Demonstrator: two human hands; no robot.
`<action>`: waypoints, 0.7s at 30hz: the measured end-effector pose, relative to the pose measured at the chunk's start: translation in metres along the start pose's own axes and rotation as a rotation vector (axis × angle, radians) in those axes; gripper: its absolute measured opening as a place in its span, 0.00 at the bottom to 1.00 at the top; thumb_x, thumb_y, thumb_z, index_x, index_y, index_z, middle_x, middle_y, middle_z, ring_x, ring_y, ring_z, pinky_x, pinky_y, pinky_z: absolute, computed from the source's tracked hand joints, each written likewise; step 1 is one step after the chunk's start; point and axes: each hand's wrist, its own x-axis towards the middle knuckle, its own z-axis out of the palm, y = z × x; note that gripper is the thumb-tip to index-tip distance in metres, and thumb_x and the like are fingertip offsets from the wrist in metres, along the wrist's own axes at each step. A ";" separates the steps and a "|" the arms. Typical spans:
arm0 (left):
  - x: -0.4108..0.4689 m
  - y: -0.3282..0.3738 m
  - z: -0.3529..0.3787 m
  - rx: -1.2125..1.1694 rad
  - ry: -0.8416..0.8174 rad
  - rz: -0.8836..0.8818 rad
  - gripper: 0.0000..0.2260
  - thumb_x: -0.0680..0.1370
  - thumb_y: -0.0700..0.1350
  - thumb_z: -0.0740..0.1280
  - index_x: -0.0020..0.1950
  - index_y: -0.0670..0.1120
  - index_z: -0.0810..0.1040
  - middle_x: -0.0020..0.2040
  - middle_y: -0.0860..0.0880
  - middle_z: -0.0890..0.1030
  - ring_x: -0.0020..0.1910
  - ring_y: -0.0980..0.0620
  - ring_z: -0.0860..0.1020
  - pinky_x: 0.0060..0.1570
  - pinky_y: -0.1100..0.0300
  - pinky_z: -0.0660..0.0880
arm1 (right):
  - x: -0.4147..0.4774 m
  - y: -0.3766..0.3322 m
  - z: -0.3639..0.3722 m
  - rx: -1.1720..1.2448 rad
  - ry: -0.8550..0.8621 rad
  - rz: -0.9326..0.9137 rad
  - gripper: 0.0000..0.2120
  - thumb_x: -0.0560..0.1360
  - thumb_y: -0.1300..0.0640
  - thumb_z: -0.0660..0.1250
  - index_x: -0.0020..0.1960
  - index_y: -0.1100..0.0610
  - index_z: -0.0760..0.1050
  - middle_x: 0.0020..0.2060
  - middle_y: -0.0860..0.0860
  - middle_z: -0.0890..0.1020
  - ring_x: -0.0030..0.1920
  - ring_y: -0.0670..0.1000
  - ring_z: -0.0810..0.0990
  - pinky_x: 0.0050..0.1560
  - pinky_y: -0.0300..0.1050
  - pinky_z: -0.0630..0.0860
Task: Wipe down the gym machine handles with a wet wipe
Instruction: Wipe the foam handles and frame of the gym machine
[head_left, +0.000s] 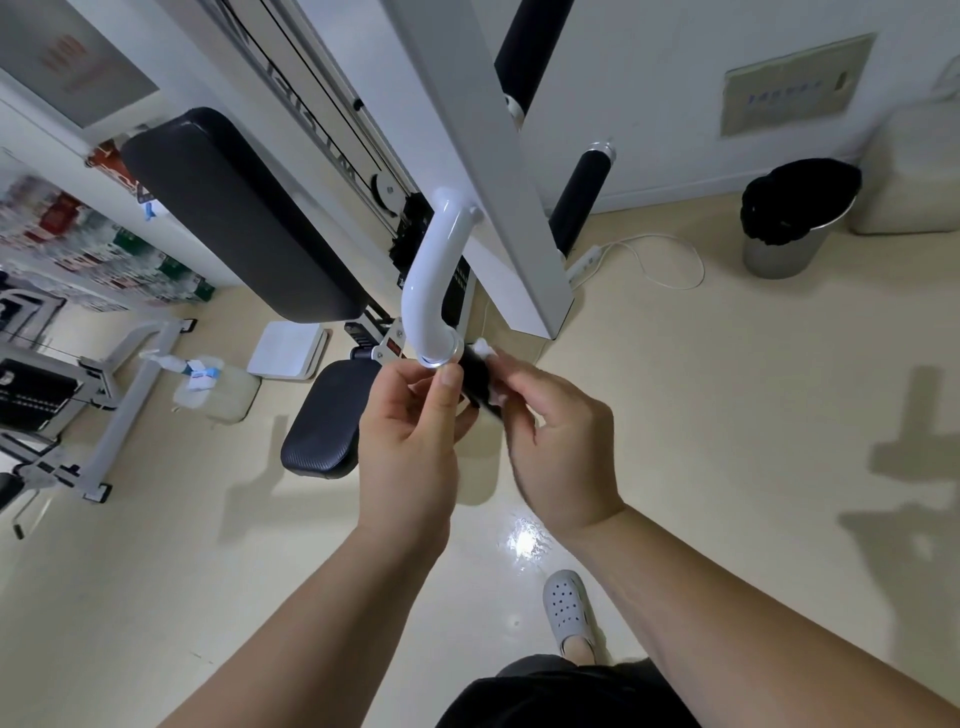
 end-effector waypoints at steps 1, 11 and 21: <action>0.000 -0.001 0.000 -0.003 0.004 -0.003 0.04 0.79 0.48 0.67 0.45 0.53 0.79 0.47 0.47 0.84 0.53 0.46 0.83 0.59 0.44 0.79 | -0.006 0.013 -0.002 -0.010 -0.056 0.115 0.16 0.79 0.64 0.64 0.63 0.53 0.83 0.56 0.48 0.87 0.57 0.48 0.85 0.62 0.42 0.79; -0.002 0.000 0.001 -0.030 -0.030 -0.031 0.10 0.75 0.53 0.68 0.49 0.48 0.78 0.48 0.46 0.84 0.52 0.46 0.83 0.58 0.45 0.79 | 0.006 -0.025 -0.003 0.108 0.000 0.029 0.15 0.80 0.64 0.65 0.63 0.54 0.82 0.56 0.47 0.87 0.56 0.45 0.85 0.57 0.37 0.80; -0.014 0.009 0.014 -0.009 0.027 -0.073 0.06 0.82 0.44 0.65 0.54 0.43 0.78 0.45 0.48 0.85 0.51 0.47 0.84 0.56 0.49 0.82 | 0.012 -0.041 -0.017 0.170 -0.088 0.119 0.17 0.81 0.66 0.64 0.65 0.54 0.81 0.57 0.46 0.86 0.58 0.42 0.83 0.60 0.35 0.78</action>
